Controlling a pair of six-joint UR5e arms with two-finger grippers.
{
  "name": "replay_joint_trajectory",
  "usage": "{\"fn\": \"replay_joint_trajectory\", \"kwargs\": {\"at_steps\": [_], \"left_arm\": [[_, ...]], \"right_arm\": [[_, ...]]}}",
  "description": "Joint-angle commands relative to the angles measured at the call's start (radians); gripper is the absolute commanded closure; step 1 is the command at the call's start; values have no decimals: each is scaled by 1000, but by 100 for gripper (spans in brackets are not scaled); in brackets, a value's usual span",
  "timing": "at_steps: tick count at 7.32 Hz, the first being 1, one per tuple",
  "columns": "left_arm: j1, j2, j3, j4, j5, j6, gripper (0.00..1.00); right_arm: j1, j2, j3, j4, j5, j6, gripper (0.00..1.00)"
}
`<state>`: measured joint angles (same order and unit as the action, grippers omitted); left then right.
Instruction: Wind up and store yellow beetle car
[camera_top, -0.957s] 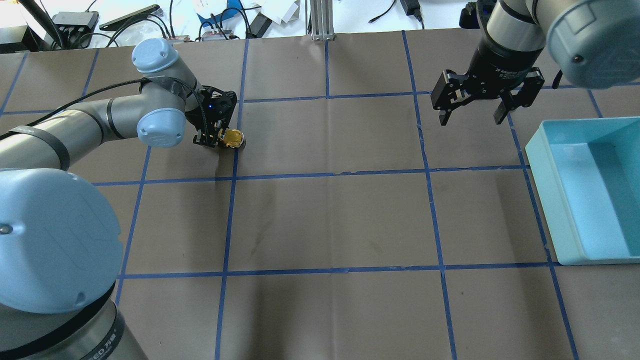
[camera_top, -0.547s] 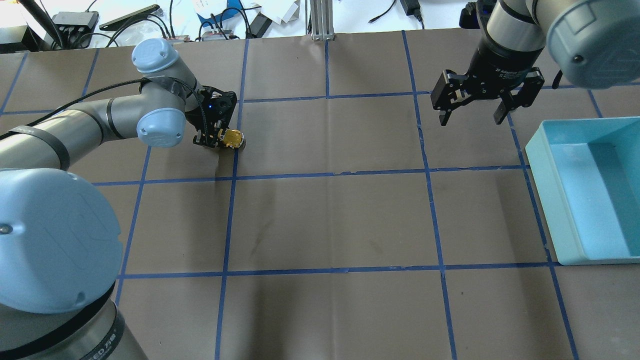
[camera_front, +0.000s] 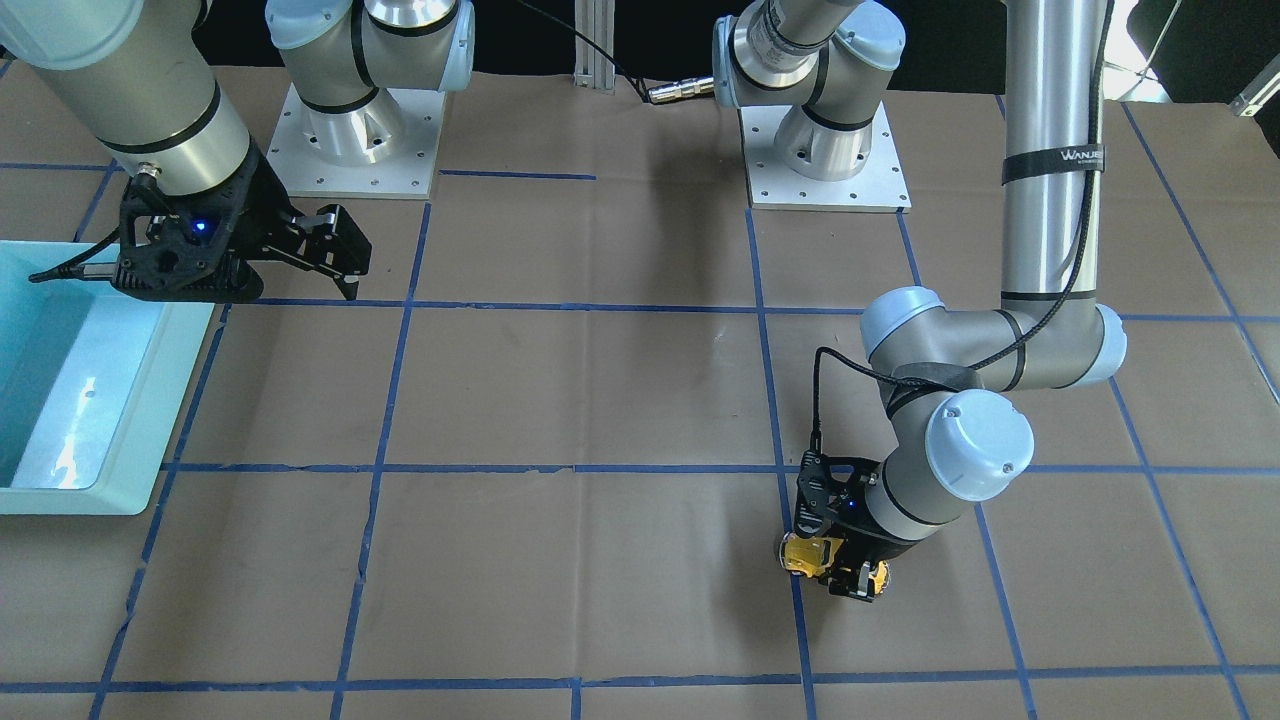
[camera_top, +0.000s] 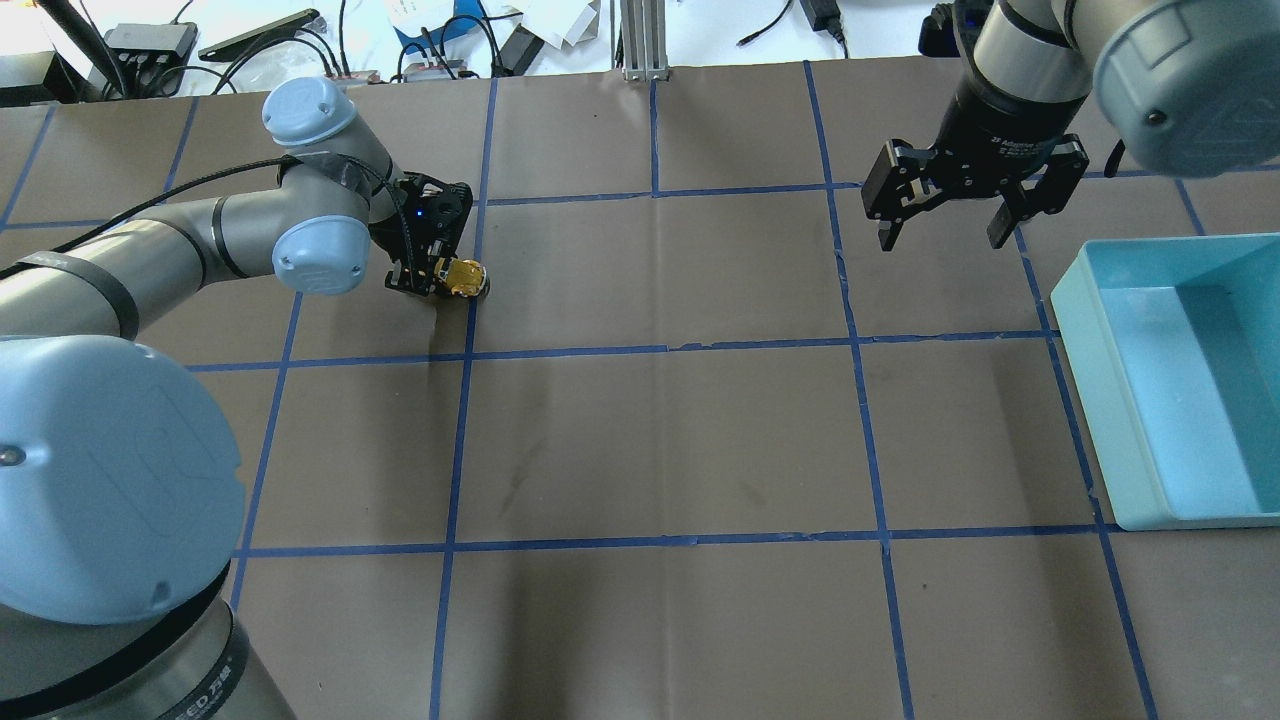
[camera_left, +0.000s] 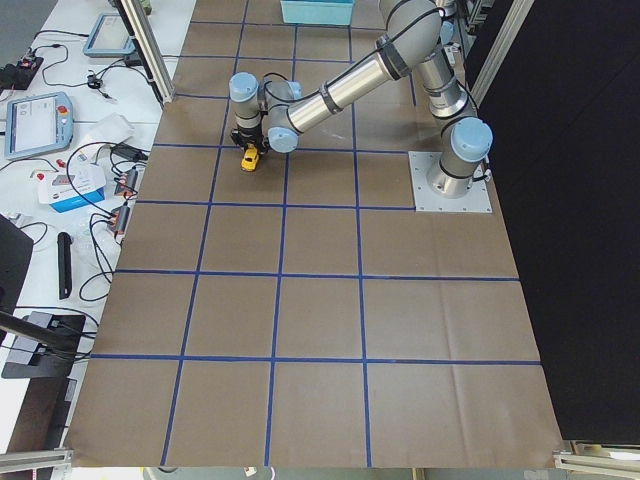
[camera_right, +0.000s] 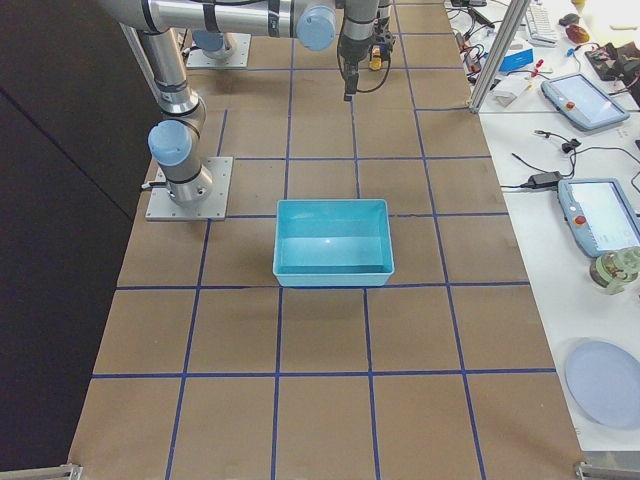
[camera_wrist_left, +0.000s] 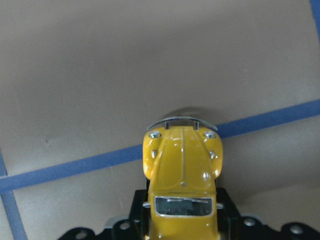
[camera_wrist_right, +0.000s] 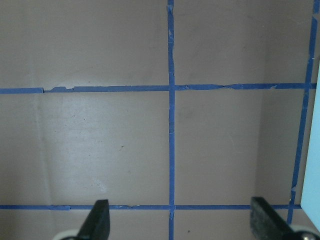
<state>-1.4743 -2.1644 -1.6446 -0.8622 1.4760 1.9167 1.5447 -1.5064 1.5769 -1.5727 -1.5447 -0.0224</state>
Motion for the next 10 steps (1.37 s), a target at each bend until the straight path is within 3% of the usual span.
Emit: {"fn": "replay_joint_trajectory", "kwargs": {"at_steps": [1, 10], "left_arm": [[2, 0, 0, -1, 1, 22, 81], [11, -15, 17, -11, 0, 59, 81]], "right_arm": [[0, 0, 0, -1, 0, -1, 0], [2, -2, 0, -1, 0, -1, 0]]}}
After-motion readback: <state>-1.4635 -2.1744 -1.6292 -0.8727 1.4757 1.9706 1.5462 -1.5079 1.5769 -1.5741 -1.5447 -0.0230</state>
